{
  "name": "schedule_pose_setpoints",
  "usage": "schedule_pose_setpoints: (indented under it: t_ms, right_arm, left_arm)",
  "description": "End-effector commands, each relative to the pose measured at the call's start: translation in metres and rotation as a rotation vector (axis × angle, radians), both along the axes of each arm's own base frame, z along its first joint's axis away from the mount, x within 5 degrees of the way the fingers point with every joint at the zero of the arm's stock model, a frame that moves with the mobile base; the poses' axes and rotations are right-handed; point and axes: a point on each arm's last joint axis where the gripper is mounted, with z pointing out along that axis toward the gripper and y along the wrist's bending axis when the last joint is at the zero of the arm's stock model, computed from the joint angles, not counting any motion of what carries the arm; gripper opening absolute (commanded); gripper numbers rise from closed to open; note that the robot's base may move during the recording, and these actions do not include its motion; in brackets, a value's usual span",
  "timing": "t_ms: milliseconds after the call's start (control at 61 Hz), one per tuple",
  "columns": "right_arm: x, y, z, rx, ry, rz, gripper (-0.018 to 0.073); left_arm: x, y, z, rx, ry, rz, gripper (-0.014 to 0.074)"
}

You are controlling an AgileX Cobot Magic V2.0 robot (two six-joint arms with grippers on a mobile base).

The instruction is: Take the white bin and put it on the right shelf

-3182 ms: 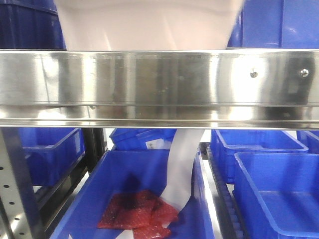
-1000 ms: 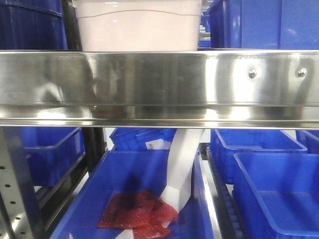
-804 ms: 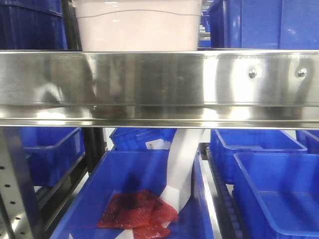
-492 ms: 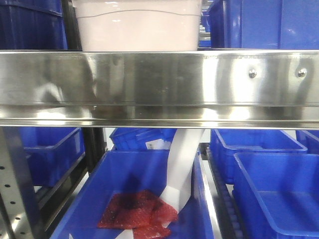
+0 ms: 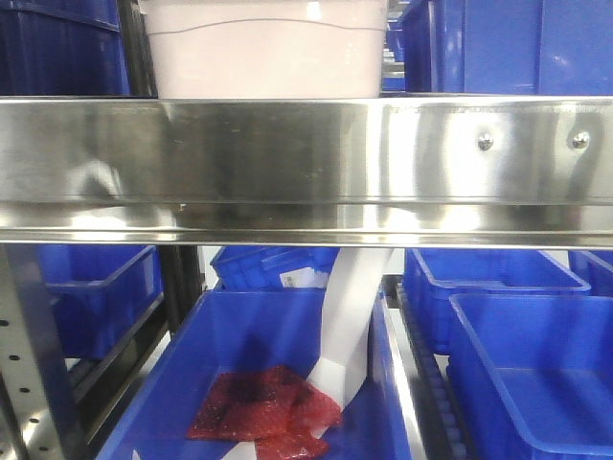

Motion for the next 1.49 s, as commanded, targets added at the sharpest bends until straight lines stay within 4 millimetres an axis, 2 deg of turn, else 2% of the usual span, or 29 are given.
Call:
schedule_pose_setpoints:
  t_ms: [0, 361, 607, 984, 1476]
  right_arm:
    - [-0.001, -0.004, 0.014, 0.038, -0.080, -0.044, 0.0070]
    - [-0.001, -0.004, 0.014, 0.038, -0.080, -0.044, 0.0070]
    - [-0.001, -0.004, 0.014, 0.038, -0.080, -0.044, 0.0070]
    - [-0.001, -0.004, 0.014, 0.038, -0.080, -0.044, 0.0070]
    - [-0.001, -0.004, 0.014, 0.038, -0.080, -0.044, 0.0070]
  left_arm:
    - [-0.001, 0.001, 0.015, -0.026, -0.094, 0.010, -0.0118]
    - [0.001, 0.002, 0.014, -0.021, -0.100, 0.017, -0.0118]
    - [0.007, 0.008, 0.006, 0.126, -0.161, 0.097, -0.0118]
    - [0.014, 0.008, -0.014, 0.131, -0.108, 0.096, -0.0118]
    - [0.014, 0.008, -0.015, 0.131, -0.102, 0.095, -0.0118]
